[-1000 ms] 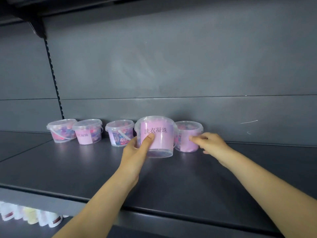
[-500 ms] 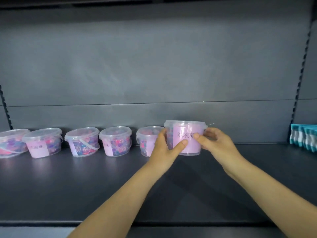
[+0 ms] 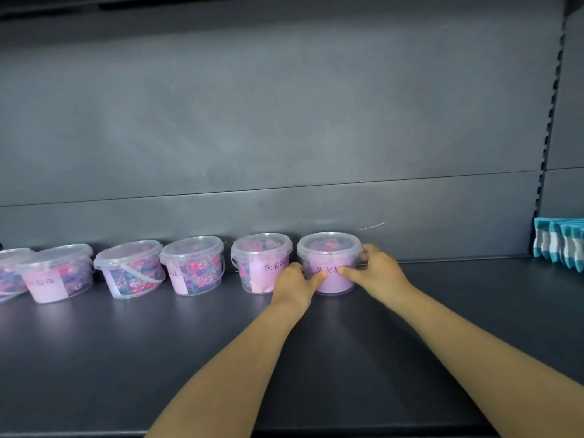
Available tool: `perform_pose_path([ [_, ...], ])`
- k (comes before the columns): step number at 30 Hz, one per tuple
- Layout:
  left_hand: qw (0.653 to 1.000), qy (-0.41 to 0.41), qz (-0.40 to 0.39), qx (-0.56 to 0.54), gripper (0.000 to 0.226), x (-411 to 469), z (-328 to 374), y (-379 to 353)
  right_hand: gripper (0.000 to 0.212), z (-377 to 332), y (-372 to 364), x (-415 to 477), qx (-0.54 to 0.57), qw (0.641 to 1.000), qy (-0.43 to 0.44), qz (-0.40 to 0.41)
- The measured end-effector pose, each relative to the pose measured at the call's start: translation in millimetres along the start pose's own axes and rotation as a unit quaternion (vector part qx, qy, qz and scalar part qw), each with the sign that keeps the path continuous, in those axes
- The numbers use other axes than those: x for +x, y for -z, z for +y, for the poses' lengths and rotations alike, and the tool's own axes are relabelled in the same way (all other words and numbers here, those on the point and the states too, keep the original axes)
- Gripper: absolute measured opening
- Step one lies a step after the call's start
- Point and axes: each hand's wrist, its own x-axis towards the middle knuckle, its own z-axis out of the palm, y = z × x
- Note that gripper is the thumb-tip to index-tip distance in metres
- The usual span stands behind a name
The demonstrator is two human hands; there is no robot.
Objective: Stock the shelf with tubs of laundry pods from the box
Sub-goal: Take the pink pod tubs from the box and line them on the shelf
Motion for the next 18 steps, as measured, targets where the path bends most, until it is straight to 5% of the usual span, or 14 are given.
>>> perform_pose_path([
  [13, 0.991, -0.02, -0.026, 0.132, 0.027, -11, 7, 15, 0.047, 6, 19, 1, -0.108, 0.99, 0.022, -0.084],
  [18, 0.955, -0.078, -0.08, 0.276, 0.035, -49, 7, 45, 0.051, -12, 31, -26, -0.204, 0.964, 0.056, -0.16],
])
